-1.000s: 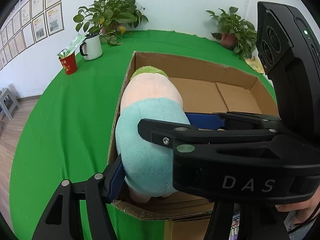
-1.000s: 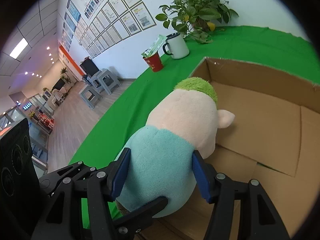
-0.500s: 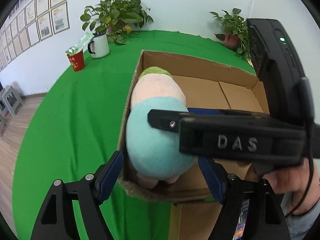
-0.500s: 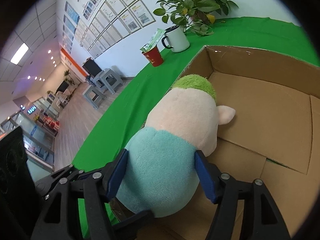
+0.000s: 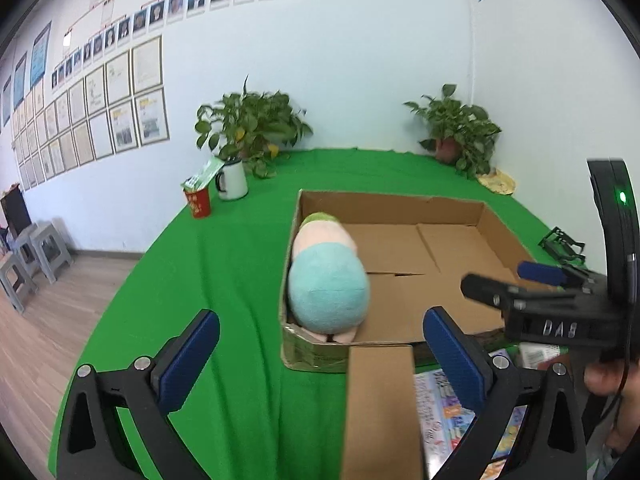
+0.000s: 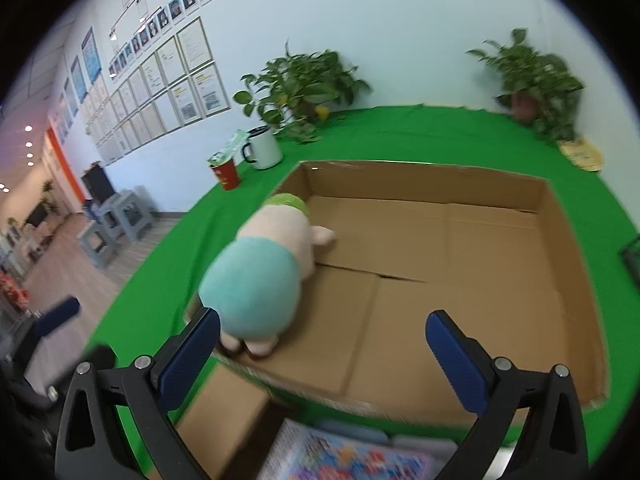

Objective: Organize objects
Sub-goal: 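Open the left tool to release the plush toy inside the box, then grasp the long cardboard insert tray's wall with the left tool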

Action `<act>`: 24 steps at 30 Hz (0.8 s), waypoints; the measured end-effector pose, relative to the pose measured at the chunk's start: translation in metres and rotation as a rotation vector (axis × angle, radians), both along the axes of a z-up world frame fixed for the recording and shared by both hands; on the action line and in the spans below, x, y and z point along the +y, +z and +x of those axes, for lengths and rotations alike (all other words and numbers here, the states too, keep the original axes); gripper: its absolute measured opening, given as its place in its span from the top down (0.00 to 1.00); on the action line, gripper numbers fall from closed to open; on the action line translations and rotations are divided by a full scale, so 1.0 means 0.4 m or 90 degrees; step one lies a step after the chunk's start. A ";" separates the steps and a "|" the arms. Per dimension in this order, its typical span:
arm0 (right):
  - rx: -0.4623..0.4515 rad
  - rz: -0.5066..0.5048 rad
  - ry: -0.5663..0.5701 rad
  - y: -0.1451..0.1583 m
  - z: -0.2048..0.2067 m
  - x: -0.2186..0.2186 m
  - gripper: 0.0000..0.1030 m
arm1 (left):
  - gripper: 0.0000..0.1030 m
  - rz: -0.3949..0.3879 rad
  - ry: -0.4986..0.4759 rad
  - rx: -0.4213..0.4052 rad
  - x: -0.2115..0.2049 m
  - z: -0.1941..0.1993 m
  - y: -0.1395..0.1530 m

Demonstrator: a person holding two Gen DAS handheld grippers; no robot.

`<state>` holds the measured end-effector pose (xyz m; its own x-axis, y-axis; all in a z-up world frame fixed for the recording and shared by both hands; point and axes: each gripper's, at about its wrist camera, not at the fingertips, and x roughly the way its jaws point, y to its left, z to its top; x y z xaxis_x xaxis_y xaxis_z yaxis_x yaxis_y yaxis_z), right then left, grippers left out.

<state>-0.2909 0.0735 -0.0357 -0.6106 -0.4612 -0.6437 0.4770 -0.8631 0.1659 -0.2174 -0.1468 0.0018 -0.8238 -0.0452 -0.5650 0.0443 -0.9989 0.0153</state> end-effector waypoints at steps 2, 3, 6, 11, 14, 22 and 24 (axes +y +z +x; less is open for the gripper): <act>0.021 0.014 -0.031 -0.001 0.052 0.034 0.01 | 0.00 -0.014 -0.008 0.009 0.034 0.041 0.011; 0.025 0.018 -0.042 -0.002 0.071 0.048 0.01 | 0.00 -0.019 -0.015 0.011 0.052 0.060 0.015; 0.022 0.019 -0.061 -0.011 0.120 0.086 0.01 | 0.00 -0.024 -0.018 0.014 0.088 0.114 0.020; 0.006 0.011 -0.061 -0.041 0.212 0.142 0.01 | 0.00 -0.071 -0.025 -0.008 0.141 0.186 -0.005; 0.005 0.019 -0.036 -0.061 0.258 0.146 0.01 | 0.00 -0.088 -0.036 -0.022 0.163 0.227 -0.034; -0.043 0.000 0.026 -0.163 0.364 0.164 0.01 | 0.00 -0.097 -0.053 -0.084 0.180 0.292 -0.149; -0.057 -0.014 0.040 -0.179 0.381 0.163 0.01 | 0.00 -0.109 -0.053 -0.099 0.185 0.302 -0.174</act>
<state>-0.1385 0.1386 -0.1073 -0.5210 -0.5109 -0.6838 0.5125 -0.8278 0.2281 -0.0967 -0.0729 -0.0680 -0.7319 -0.0867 -0.6758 -0.0548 -0.9812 0.1852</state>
